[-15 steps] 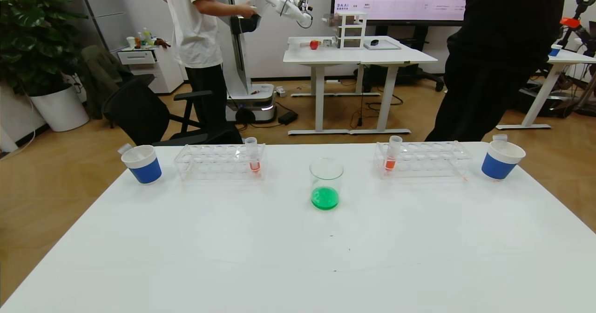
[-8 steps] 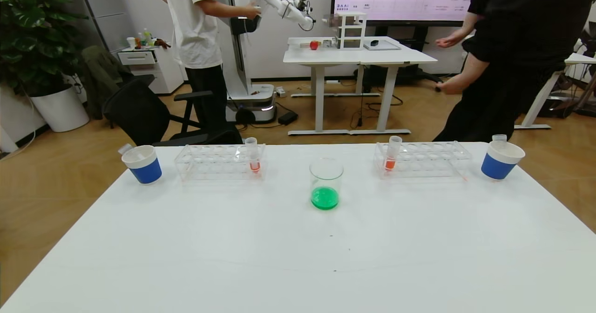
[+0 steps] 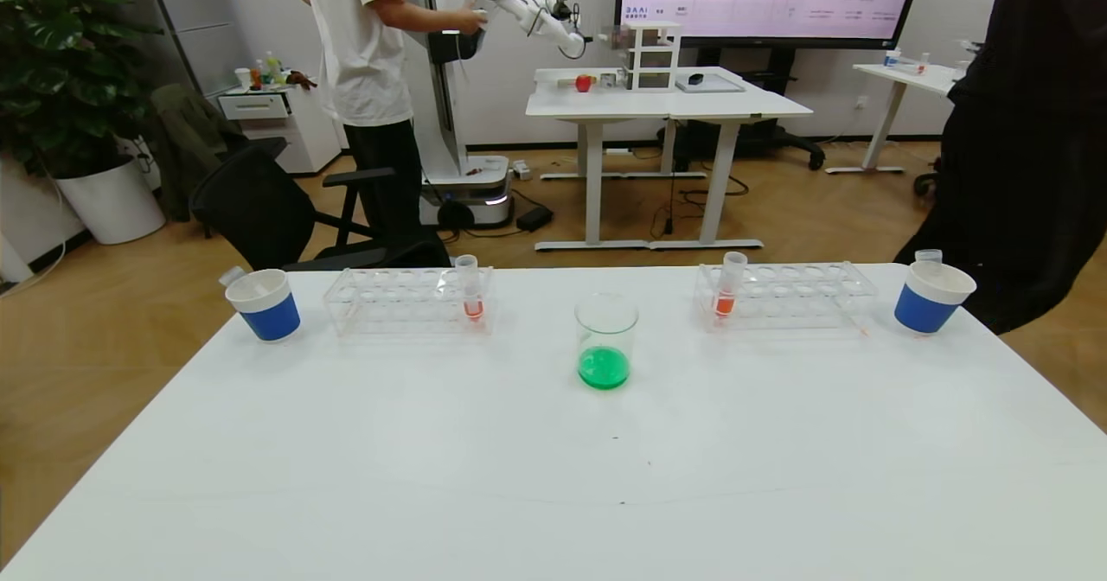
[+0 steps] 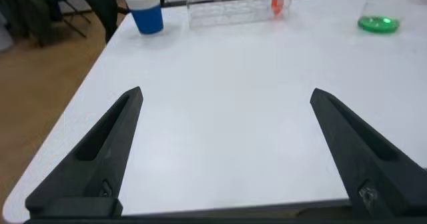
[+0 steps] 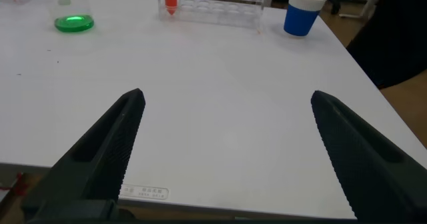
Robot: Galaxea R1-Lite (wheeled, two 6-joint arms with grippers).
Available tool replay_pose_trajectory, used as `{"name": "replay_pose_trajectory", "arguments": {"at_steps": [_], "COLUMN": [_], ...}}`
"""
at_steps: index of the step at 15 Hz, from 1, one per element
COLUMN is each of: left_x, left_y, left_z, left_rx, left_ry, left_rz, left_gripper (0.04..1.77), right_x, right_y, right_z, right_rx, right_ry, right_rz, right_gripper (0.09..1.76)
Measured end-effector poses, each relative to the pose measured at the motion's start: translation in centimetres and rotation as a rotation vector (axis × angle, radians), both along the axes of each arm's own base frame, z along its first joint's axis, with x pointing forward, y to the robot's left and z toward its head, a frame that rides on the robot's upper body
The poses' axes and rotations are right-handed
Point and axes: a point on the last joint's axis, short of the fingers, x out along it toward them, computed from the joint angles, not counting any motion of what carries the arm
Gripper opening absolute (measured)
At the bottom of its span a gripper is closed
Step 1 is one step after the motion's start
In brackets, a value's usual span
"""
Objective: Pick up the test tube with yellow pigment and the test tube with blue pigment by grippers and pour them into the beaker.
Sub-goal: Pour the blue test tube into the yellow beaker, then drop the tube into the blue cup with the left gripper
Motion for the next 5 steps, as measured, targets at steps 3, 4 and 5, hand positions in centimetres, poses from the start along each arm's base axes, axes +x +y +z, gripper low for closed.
{"name": "replay_pose_trajectory", "arguments": {"at_steps": [3, 4, 5], "left_x": [0.16, 0.18, 0.18], "left_y": [0.01, 0.02, 0.03], "left_z": [-0.25, -0.30, -0.31], "left_rx": [-0.035, -0.050, -0.060], "left_ry": [-0.012, -0.010, -0.011], "left_rz": [0.006, 0.012, 0.017], "left_gripper": [1.75, 1.75, 1.75], "right_x": [0.00, 0.00, 0.00], "right_y": [0.00, 0.00, 0.00], "right_z": [0.00, 0.00, 0.00], "right_rx": [0.000, 0.000, 0.000], "right_ry": [0.000, 0.000, 0.000], "right_rz": [0.000, 0.000, 0.000], "right_gripper": [1.74, 1.74, 1.74]}}
